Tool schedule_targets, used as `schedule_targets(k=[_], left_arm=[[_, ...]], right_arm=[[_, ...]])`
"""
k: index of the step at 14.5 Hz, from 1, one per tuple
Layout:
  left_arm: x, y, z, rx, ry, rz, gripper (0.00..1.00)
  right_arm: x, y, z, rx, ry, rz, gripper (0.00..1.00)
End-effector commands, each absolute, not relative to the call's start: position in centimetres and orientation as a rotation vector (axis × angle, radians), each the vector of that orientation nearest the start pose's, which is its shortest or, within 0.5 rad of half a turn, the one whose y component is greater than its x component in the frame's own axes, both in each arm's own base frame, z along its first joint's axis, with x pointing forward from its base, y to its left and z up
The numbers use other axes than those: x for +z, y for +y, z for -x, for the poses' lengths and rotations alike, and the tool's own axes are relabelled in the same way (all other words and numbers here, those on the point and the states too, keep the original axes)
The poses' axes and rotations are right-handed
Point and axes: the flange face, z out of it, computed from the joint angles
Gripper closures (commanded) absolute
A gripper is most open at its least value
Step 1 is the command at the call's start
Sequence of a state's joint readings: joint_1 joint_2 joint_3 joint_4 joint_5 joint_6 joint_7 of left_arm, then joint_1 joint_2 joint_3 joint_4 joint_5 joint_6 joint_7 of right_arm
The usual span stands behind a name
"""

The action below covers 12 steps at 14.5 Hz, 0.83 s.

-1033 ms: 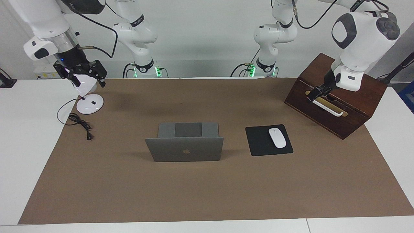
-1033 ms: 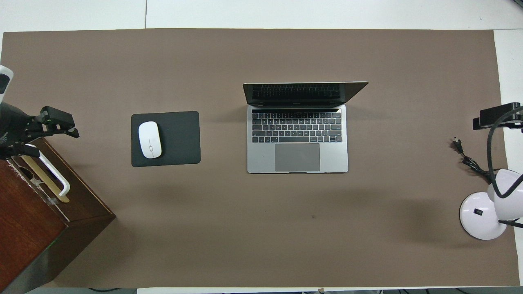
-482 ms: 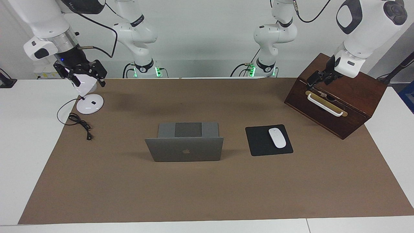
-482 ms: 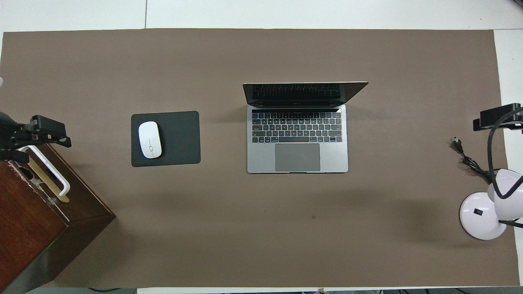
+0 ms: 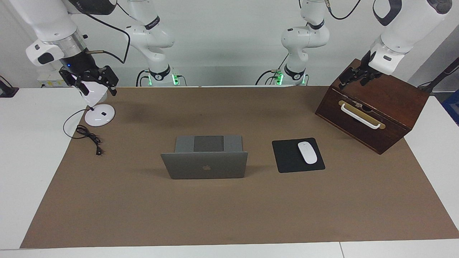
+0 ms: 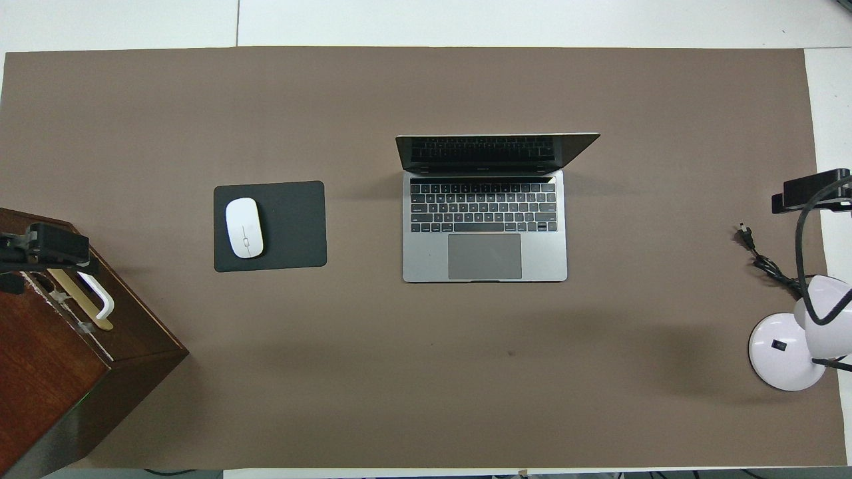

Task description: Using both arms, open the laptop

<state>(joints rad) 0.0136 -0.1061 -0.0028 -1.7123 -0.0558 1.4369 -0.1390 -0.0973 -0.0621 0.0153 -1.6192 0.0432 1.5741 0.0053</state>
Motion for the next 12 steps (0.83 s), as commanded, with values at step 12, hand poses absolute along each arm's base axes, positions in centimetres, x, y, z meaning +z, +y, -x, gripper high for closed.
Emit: schedule_targets(k=[12], left_arm=[[59.7,-4.5,-52.7,0.118,-0.060,3.162,0.00]], right_arm=[[63.9,-4.0,-52.6,-0.023,0.117,3.121,0.00]])
